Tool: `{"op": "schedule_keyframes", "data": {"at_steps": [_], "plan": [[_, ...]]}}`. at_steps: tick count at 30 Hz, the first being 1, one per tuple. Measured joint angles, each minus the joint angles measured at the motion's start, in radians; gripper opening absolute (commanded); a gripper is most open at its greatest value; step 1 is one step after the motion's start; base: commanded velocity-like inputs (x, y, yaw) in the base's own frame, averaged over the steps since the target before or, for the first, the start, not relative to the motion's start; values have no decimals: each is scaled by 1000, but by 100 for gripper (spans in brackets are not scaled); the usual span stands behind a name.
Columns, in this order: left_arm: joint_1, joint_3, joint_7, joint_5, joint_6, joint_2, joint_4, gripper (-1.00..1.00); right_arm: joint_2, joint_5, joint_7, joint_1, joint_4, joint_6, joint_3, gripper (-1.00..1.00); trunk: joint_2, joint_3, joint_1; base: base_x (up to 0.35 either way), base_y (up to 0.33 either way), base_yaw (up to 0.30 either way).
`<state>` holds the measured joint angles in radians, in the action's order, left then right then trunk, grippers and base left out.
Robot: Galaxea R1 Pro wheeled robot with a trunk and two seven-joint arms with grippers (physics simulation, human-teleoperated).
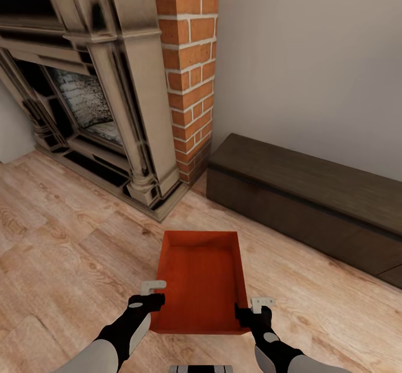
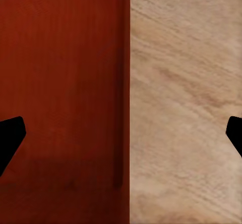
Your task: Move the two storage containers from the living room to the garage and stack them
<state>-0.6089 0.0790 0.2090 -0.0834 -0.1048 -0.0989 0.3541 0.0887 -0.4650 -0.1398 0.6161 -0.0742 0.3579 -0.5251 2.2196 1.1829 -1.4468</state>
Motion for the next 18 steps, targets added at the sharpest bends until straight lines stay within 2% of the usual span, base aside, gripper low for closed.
{"op": "schedule_keyframes", "data": {"at_steps": [9,18], "plan": [[0,0,0,0,0,0,0,100,0,1,0,0,0,1,0,100,63,28,-35,0,0,0],[0,-1,0,-1,1,1,8,100,0,1,0,0,0,2,0,100,63,28,-35,0,0,0]]}}
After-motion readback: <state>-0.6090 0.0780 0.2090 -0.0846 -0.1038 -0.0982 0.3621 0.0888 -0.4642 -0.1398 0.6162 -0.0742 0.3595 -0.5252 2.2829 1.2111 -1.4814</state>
